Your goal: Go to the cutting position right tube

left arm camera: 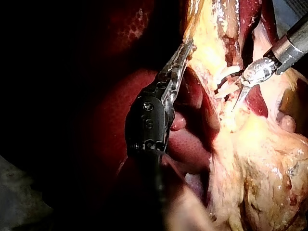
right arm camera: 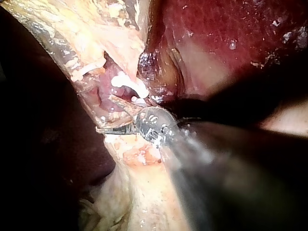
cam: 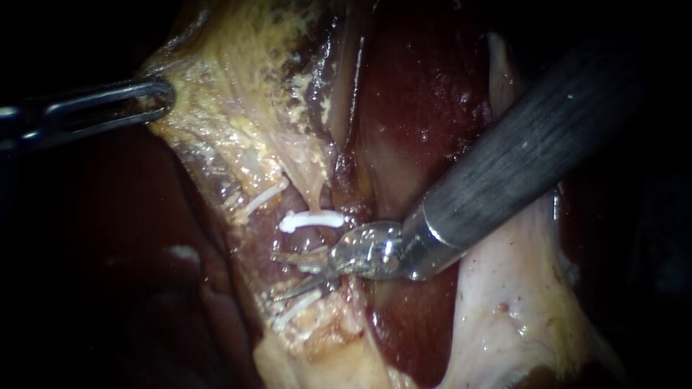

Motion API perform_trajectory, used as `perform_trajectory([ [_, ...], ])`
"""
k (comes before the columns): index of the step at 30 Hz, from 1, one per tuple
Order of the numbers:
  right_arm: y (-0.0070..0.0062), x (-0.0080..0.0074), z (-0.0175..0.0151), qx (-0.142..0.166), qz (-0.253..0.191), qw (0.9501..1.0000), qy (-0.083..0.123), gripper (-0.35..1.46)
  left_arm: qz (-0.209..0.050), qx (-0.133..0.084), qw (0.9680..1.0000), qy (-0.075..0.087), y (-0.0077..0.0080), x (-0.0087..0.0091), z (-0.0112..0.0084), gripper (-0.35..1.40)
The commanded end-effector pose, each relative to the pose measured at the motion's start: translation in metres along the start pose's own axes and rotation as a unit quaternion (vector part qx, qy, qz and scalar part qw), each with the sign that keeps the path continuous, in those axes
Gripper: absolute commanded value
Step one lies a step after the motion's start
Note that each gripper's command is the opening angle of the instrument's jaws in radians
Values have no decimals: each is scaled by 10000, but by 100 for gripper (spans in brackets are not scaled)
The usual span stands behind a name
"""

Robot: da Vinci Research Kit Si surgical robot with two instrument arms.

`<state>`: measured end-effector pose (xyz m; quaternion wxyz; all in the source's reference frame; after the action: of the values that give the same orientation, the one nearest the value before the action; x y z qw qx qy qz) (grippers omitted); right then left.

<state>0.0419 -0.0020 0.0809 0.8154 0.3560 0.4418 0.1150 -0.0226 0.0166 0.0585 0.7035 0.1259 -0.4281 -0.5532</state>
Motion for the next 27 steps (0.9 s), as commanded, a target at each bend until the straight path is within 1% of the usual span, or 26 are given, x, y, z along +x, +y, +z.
perform_trajectory([
  [1,0,0,0,-1,2,10000,0,42,-5,-12,10000,-4,0,0,0,-35],
  [6,-2,2,-1,4,2,10000,0,42,-7,-14,10000,-4,-1,0,-1,-35],
  [8,-4,4,-1,11,4,10000,0,48,-8,-14,10000,-3,-1,-1,-1,-35],
  [9,-6,5,-3,16,5,10000,0,53,-8,-13,10000,-3,-1,-1,-1,-35],
  [10,-9,7,-6,28,9,10000,1,64,-9,-13,10000,-2,-1,-1,-1,-35],
  [12,-15,12,-13,55,166,9998,6,88,-12,-7,10000,-14,-1,-2,-1,-35],
  [14,-26,19,-26,100,354,9993,11,98,-15,-1,10000,-26,-1,-3,-2,-35],
  [16,-35,25,-38,156,426,9990,-53,98,-17,0,10000,-24,-1,-4,-2,-35],
  [17,-40,29,-46,157,495,9986,-138,98,-19,6,10000,-36,-1,-4,-3,-35],
  [21,-52,35,-73,174,695,9969,-324,95,-22,-7,10000,-38,-1,-5,-5,-35],
  [23,-54,36,-86,197,797,9959,-384,88,-25,-8,10000,-37,-2,-6,-5,-35],
  [27,-49,37,-105,77,852,9957,-353,86,-28,-6,10000,-51,-3,-6,-6,-35],
])
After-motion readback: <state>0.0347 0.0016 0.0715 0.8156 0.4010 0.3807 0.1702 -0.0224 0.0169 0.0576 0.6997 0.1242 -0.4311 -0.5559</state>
